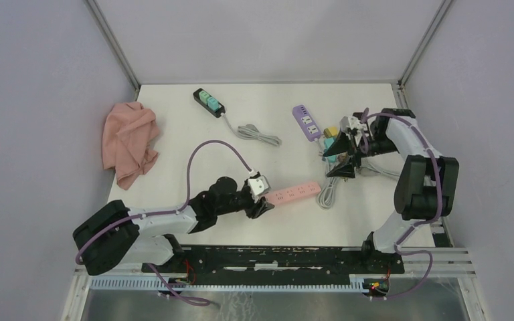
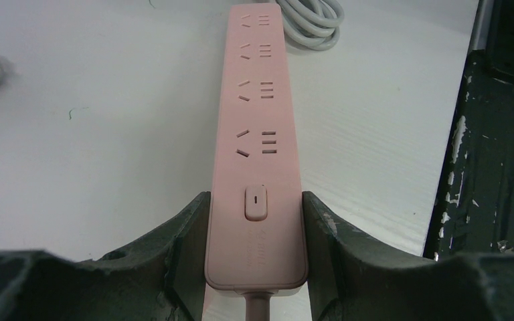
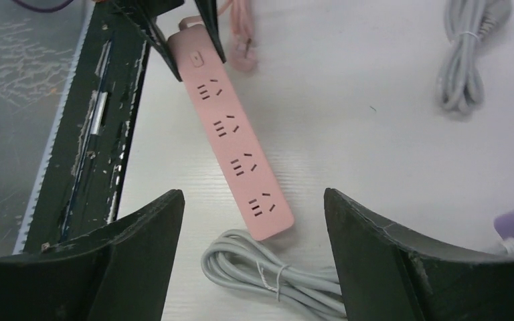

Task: Pull the plug off the socket
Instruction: Place the socket at the center of the board.

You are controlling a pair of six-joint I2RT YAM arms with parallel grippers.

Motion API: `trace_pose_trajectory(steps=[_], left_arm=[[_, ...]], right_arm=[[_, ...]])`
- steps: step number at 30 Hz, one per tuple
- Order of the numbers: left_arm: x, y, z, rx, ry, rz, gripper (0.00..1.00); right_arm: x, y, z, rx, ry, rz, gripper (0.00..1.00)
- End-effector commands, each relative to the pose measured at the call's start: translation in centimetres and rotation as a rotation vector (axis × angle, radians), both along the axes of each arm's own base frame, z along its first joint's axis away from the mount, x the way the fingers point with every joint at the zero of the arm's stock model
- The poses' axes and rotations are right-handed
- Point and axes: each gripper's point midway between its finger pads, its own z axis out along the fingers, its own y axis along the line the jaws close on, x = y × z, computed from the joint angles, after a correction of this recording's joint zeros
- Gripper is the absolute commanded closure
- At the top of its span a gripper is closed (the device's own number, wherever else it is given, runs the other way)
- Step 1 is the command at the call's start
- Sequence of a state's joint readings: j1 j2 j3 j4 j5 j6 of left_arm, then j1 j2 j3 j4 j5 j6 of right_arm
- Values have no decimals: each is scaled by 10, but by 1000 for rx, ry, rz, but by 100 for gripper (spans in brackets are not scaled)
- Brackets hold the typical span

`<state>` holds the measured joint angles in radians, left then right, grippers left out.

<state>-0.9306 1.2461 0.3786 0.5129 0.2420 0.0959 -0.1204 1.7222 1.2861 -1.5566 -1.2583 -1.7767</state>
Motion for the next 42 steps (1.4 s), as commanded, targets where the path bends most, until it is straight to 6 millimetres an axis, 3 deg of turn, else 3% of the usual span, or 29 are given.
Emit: trace_pose_trajectory(steps=[1,3,4,8,12,16,22,28,42], left_arm=[[-2,-9,46,-184,-58,-15,97],[-7,-6,50,-223,-25,-2,97],[-9,-4,52,-239,-15,0,97],[-16,4,59,-262,-20,1,97],[-18,8,59,-247,-18,5,97],[-19,7,63,-254,-5,6,97],[-18,7,63,-271,3,15,97],[-17,5,61,-263,6,9,97],[-15,-2,64,-258,4,-10,97]], right_arm=[[-9,19,20,-110,19,7,18],[7,19,0,-308,14,-127,15],[12,22,1,-342,-53,-165,13],[1,37,34,-254,-143,-140,11],[-23,55,45,-190,-159,-56,10],[-41,69,47,-156,-155,33,6],[-51,82,41,-150,-127,91,0],[-44,89,42,-130,-25,65,0],[-50,91,42,-110,-73,85,0]])
